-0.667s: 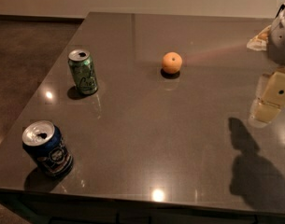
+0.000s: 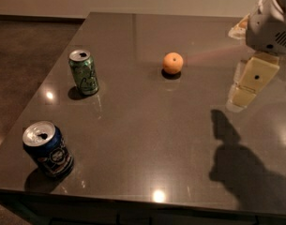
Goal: Move green can near orange
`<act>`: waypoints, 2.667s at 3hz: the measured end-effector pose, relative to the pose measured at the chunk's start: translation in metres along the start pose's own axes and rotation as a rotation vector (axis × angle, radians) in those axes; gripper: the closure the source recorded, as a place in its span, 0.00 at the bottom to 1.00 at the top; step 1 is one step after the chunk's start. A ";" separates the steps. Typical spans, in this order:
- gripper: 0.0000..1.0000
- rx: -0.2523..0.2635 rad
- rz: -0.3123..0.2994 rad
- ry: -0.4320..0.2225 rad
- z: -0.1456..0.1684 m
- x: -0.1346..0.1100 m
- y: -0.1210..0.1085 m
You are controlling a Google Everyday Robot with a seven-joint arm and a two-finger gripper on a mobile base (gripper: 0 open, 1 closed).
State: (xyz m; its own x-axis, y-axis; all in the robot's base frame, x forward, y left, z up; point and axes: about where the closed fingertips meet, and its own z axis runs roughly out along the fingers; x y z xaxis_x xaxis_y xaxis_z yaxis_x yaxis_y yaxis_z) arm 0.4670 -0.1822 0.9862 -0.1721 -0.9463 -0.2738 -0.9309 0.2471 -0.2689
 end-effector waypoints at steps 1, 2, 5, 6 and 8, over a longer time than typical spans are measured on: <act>0.00 0.009 -0.029 -0.076 0.018 -0.049 -0.019; 0.00 0.011 -0.045 -0.157 0.040 -0.100 -0.031; 0.00 -0.084 -0.044 -0.336 0.105 -0.230 -0.035; 0.00 -0.110 -0.054 -0.371 0.122 -0.264 -0.029; 0.00 -0.119 -0.066 -0.380 0.156 -0.318 -0.028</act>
Offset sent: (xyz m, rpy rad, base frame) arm 0.0973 0.1600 -0.0081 0.2278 -0.0878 0.1222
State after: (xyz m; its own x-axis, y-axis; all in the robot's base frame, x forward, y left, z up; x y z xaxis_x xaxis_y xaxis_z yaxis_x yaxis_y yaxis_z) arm 0.5977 0.1448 0.9367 0.0001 -0.8090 -0.5878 -0.9705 0.1415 -0.1950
